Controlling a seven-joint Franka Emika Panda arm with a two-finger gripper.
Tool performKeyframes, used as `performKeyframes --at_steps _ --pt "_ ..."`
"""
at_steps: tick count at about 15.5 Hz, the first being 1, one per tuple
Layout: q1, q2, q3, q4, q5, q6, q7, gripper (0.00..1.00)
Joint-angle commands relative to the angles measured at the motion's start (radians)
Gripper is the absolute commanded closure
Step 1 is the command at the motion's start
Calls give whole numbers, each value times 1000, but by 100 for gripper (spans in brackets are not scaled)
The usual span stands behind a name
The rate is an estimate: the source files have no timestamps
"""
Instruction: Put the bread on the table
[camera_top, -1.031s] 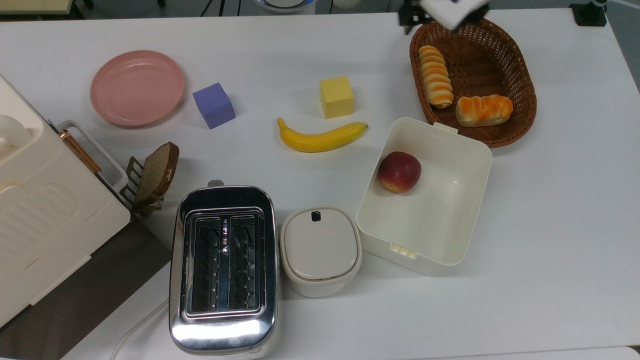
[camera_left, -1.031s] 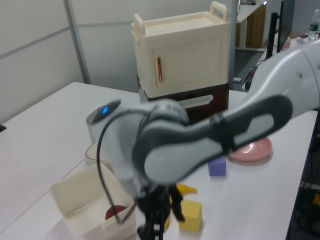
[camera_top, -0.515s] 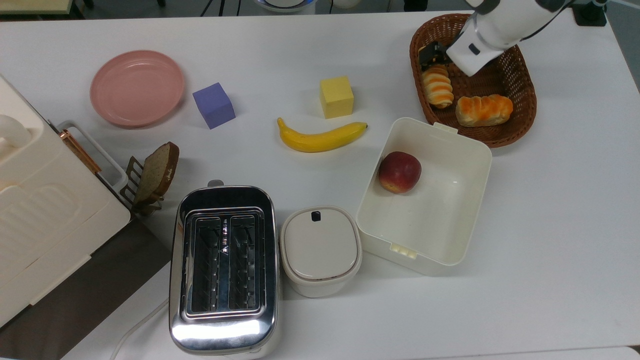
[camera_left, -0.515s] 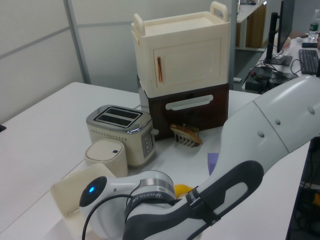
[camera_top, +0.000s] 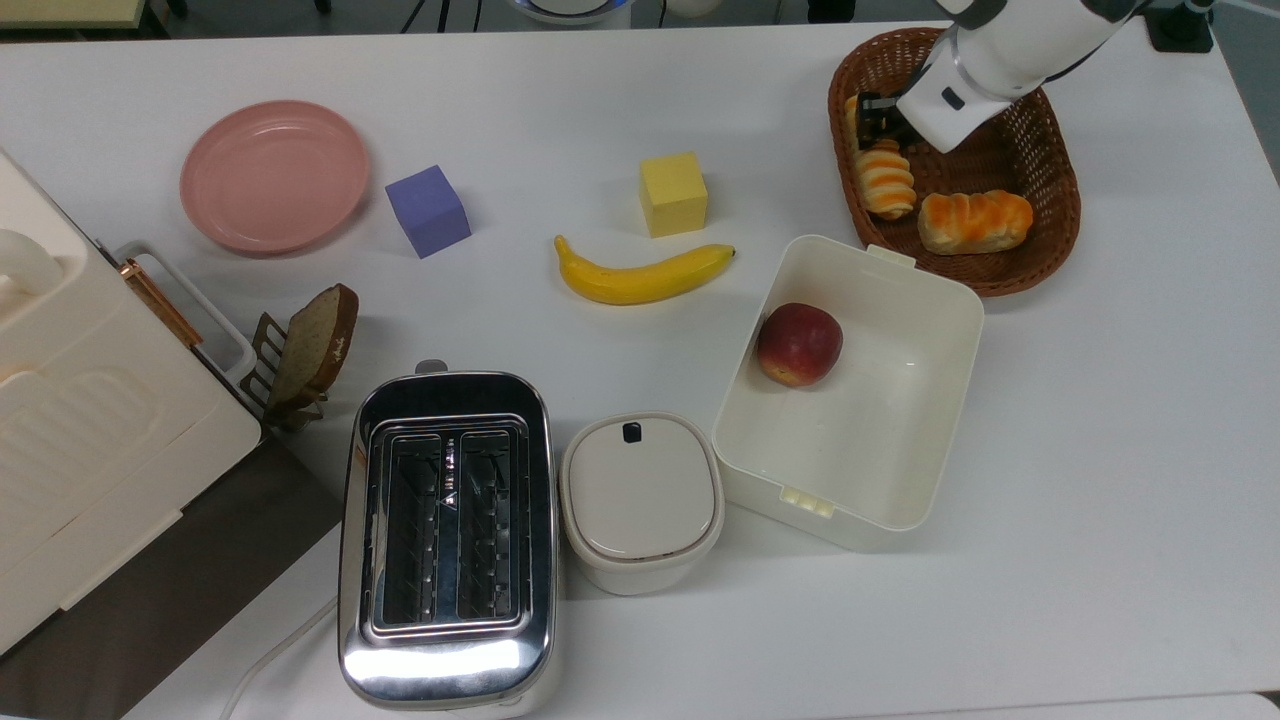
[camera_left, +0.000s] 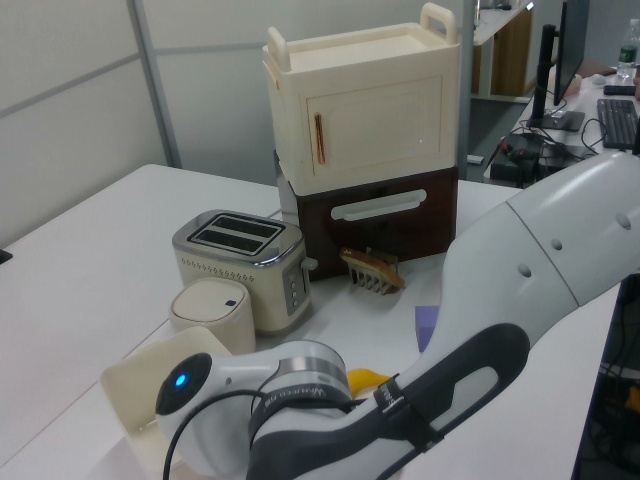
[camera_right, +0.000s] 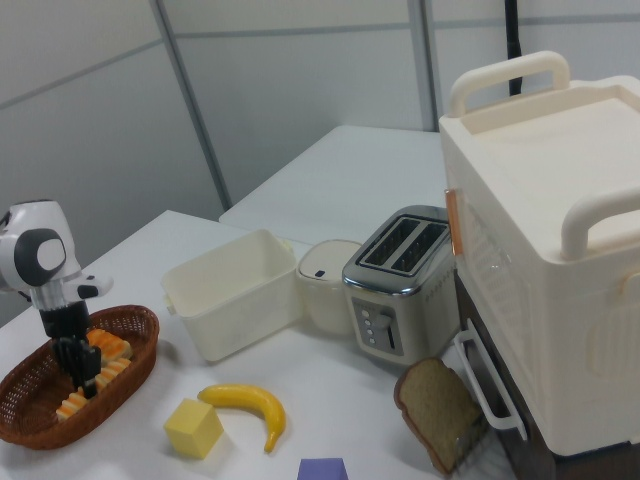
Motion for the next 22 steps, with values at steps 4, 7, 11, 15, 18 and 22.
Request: performKeyframes --at_steps 4,7,11,15,18,22 --pt "-80 -200 -22 -3 -4 -116 -45 100" --pt "-177 -237 -22 -3 -3 -182 -152 100" --pt "-241 -232 -22 -8 -11 -192 -191 1" --pt "-348 -279 -22 -5 -5 -219 -206 0" --pt "-437 -302 -24 -3 -4 -237 -306 0" --pt "-517 -355 -24 -5 -40 -254 -390 0"
